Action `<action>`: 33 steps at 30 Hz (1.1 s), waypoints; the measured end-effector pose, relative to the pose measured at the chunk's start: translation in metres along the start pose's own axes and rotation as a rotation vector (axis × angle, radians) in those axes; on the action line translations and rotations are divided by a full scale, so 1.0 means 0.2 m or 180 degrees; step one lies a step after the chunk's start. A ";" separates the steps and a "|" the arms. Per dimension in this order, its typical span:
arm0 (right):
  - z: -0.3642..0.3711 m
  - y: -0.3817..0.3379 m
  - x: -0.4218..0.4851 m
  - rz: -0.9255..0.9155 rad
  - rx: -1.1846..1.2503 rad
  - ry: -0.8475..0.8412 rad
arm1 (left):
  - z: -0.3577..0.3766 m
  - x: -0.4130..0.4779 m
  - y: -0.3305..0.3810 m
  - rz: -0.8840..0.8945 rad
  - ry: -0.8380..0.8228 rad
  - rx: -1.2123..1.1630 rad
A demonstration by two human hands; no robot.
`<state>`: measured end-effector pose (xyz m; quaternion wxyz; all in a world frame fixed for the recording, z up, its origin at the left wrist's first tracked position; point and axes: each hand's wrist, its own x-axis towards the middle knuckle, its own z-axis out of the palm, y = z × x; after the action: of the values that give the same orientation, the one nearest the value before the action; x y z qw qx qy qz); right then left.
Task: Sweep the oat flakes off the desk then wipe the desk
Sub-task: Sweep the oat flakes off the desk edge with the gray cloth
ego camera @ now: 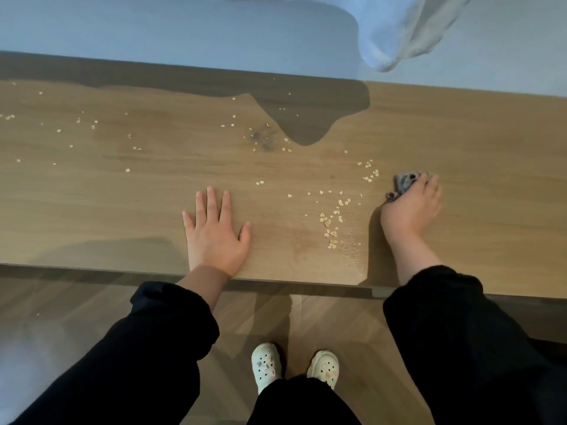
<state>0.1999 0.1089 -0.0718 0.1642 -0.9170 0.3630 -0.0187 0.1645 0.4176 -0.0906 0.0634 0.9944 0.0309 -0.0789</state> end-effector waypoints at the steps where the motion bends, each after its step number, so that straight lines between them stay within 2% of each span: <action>1: 0.01 -0.05 0.03 -0.0191 0.0008 -0.0083 | 0.00 0.00 0.00 -0.0007 -0.0011 0.0018; 4: 0.07 -0.15 0.01 -0.0777 -0.0033 -0.0253 | 0.00 0.01 0.01 -0.0042 -0.0064 0.0136; 8: 0.06 -0.08 -0.03 -0.1257 -0.0065 -0.0424 | 0.00 0.02 0.05 -0.0266 -0.0059 -0.0062; 12: -0.02 0.03 0.15 -0.0934 -0.0119 -0.0317 | 0.00 0.02 0.06 -0.0330 0.0001 -0.0092; 14: -0.02 -0.02 0.22 -0.0707 -0.0111 -0.0241 | 0.00 0.02 0.06 -0.0365 0.0014 -0.0109; 16: 0.03 -0.13 0.23 -0.0754 -0.0075 -0.0249 | 0.00 0.02 0.06 -0.0378 0.0034 -0.0109; 22: 0.08 -0.28 0.07 -0.2368 -0.0130 -0.0882 | 0.00 0.02 0.06 -0.0351 0.0101 -0.0162; 25: -0.01 -0.21 0.22 -0.2412 0.0079 -0.1136 | -0.01 0.01 0.06 -0.0353 0.0155 -0.0208; 29: 0.00 -0.21 0.43 -0.2095 -0.0269 -0.0766 | -0.01 0.01 0.07 -0.0384 0.0150 -0.0297; 31: 0.04 -0.28 0.42 -0.2292 -0.0324 -0.0801 | -0.02 0.01 0.07 -0.0401 0.0142 -0.0349; 33: 0.07 -0.34 0.38 -0.2735 -0.0268 -0.0956 | -0.02 0.01 0.07 -0.0413 0.0122 -0.0361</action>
<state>0.3022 0.1088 -0.0697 0.1549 -0.9829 -0.0777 0.0628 0.1687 0.4041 -0.0849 0.1137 0.9864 0.1008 -0.0620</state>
